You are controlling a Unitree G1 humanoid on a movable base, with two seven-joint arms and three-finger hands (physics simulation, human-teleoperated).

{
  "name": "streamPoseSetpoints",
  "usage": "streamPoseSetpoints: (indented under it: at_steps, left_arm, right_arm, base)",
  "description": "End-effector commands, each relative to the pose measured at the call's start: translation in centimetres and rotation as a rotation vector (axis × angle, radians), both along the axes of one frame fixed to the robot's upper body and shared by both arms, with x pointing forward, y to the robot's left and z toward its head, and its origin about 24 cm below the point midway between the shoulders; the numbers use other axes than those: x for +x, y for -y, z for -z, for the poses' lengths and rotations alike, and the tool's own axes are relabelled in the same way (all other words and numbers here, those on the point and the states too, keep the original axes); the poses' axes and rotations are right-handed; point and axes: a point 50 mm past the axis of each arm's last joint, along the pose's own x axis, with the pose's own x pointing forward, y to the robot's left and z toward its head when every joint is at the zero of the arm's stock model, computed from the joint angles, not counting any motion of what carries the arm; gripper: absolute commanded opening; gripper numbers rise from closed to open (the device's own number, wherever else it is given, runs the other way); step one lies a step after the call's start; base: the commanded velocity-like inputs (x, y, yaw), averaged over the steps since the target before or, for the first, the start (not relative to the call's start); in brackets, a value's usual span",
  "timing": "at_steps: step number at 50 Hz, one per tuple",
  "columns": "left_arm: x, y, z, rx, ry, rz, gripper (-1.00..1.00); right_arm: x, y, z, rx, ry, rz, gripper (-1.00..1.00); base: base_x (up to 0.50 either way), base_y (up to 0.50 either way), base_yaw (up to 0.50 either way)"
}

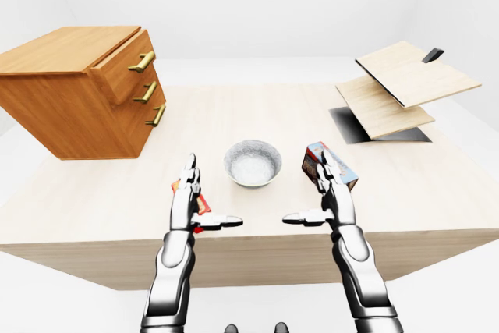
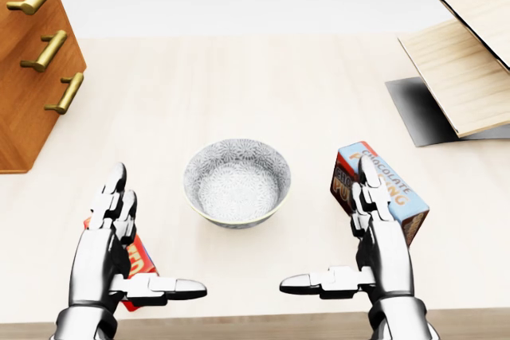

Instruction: Close the top drawer of the cabinet and put the bowl on top of it.

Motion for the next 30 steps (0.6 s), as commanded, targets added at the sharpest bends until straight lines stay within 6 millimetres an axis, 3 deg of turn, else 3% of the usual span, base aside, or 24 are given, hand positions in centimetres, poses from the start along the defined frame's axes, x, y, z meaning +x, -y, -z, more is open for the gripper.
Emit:
streamPoseSetpoints:
  at_steps: [1,8,24,30]
  left_arm:
    - [-1.0,-0.1,-0.9,0.007,0.012,0.035,1.0]
    - [-2.2,0.0,-3.3,0.02,0.096,0.04,1.0]
    - [-4.0,-0.4,-6.6,0.051,0.235,0.029,1.0]
    - [-4.9,-0.4,-8.1,0.05,0.298,0.027,1.0]
  right_arm:
    - [-0.8,0.5,-0.7,-0.003,0.03,0.014,1.0]
    - [-2.1,0.8,-2.3,0.012,0.066,0.006,1.0]
    - [-3.9,0.8,-3.8,0.007,0.12,0.008,1.0]
    - [-4.9,1.0,-5.8,0.015,0.188,0.016,1.0]
  base:
    - [0.0,0.0,0.0]
    - [0.0,0.0,0.0]
    - [0.0,0.0,0.0]
    - [0.0,0.0,0.0]
